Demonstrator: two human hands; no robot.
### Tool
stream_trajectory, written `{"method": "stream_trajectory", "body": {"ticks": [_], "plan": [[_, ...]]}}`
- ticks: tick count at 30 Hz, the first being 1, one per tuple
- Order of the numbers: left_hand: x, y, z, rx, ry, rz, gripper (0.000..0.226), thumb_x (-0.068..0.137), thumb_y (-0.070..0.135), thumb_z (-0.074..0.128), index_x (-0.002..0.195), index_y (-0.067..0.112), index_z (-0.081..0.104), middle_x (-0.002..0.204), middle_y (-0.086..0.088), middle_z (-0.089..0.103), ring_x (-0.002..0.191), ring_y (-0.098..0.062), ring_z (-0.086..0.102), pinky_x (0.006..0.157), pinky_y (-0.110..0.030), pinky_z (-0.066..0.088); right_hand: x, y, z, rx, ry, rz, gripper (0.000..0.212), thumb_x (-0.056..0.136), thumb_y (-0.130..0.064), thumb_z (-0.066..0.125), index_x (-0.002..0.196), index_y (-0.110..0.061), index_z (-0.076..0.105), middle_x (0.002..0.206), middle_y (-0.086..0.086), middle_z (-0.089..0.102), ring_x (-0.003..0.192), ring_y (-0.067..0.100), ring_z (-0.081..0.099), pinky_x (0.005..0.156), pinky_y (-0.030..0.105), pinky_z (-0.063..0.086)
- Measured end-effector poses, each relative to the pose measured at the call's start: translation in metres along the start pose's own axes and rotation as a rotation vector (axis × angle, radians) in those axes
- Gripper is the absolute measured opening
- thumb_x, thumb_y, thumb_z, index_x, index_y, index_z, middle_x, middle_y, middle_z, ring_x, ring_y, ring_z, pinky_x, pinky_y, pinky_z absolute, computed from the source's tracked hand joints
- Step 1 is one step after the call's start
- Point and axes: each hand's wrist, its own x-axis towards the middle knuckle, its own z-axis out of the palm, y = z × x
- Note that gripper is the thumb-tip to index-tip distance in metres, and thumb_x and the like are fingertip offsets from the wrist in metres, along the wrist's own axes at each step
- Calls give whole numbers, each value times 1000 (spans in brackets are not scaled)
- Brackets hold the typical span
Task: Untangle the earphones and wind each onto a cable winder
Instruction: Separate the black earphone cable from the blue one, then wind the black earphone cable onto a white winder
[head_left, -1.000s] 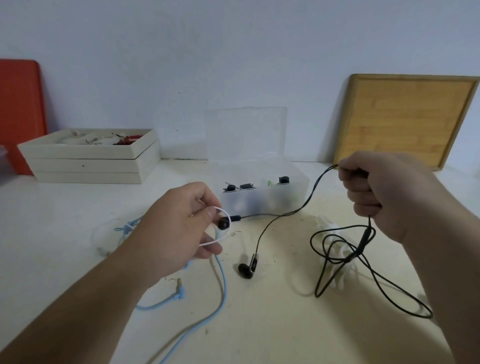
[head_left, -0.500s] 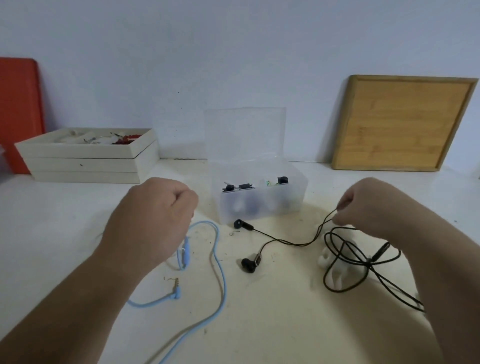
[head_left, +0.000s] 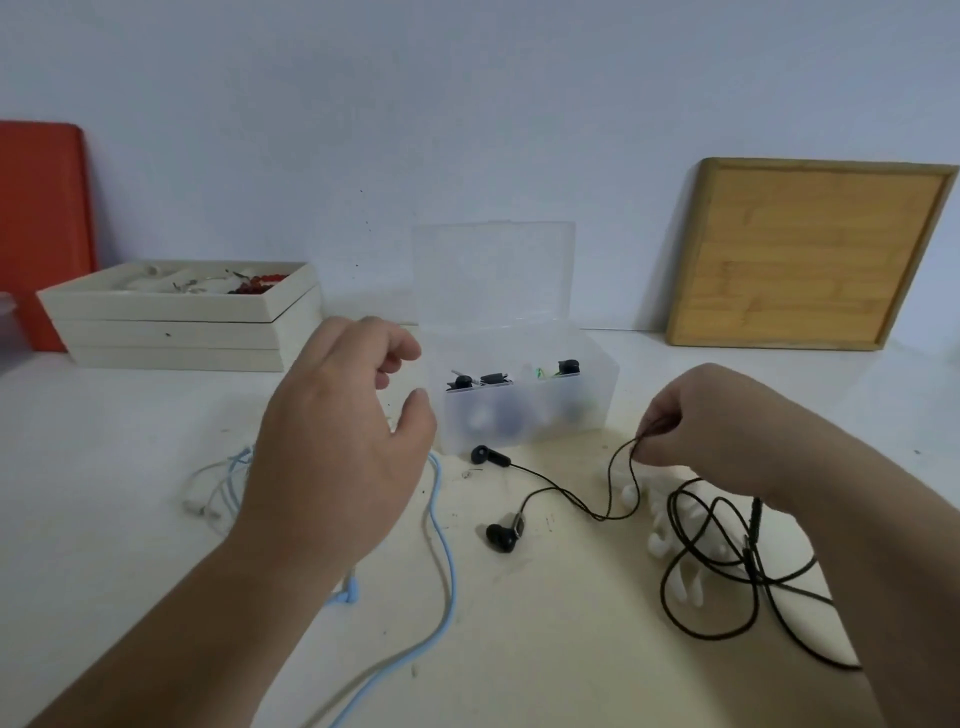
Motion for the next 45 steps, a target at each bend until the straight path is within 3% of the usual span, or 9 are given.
{"method": "stream_trajectory", "body": {"ticks": [6, 13, 18, 23, 28, 32, 35, 39, 45], "plan": [[-5, 4, 6, -69, -83, 68, 23, 81, 16, 64, 101, 27, 61, 95, 13, 55, 89, -2, 56, 76, -19, 45, 2, 13, -9, -118, -60, 71, 15, 74, -12, 73, 86, -3, 75, 90, 20, 74, 66, 29, 64, 62, 31, 46], [-5, 4, 6, -82, -109, 67, 22, 82, 15, 66, 99, 28, 62, 92, 14, 57, 87, -6, 58, 72, -21, 50, 0, 11, -3, -251, -177, 34, 25, 70, -23, 75, 77, -1, 67, 59, 0, 48, 58, 15, 40, 57, 29, 36], [-6, 3, 8, -92, -100, 62, 17, 86, 17, 64, 99, 27, 63, 91, 15, 58, 86, -4, 59, 72, -21, 50, -6, -9, -2, -154, -13, -196, 16, 81, -31, 78, 76, -38, 66, 60, -13, 55, 51, 0, 50, 49, 15, 34], [-6, 10, 4, -254, -263, -64, 15, 96, 38, 52, 101, 35, 66, 89, 18, 66, 88, 2, 61, 70, -7, 44, -30, -44, 1, -15, 66, -425, 19, 83, -32, 77, 81, -44, 63, 57, -38, 47, 60, -11, 48, 56, 10, 37], [-4, 14, 2, -659, -604, -238, 25, 75, 37, 71, 98, 25, 73, 85, 3, 74, 70, -7, 67, 65, -17, 53, -39, -58, 7, -4, 83, -517, 16, 83, -37, 74, 94, -47, 69, 71, -19, 62, 68, -3, 55, 59, 16, 38], [-3, 9, 5, -703, -629, -361, 35, 76, 13, 79, 108, 16, 67, 74, -2, 71, 62, -13, 65, 63, -22, 54, -42, -57, 7, 81, 122, -535, 19, 80, -28, 77, 86, -42, 66, 62, -29, 54, 62, -5, 51, 58, 12, 39], [-5, 10, 5, -563, -615, -372, 32, 86, 10, 74, 113, 24, 64, 80, -1, 70, 67, -15, 70, 65, -20, 54, -41, -54, 4, 262, 73, -563, 30, 76, -11, 79, 88, -36, 68, 57, -10, 44, 50, 6, 39, 50, 16, 34], [-4, 11, 4, -502, -511, -393, 29, 88, 13, 73, 108, 32, 63, 84, 2, 70, 64, -10, 71, 55, -10, 45, -41, -52, 2, 689, -122, -606, 14, 78, -12, 69, 86, -20, 76, 63, -3, 59, 58, 10, 51, 57, 19, 42], [-3, 9, 6, -678, -413, -488, 12, 82, 9, 77, 88, 17, 70, 75, 0, 74, 67, -8, 65, 70, -22, 48, -45, -57, 2, 660, -217, -588, 13, 79, -14, 67, 82, -20, 78, 65, 2, 70, 62, 16, 61, 59, 22, 46]]}}
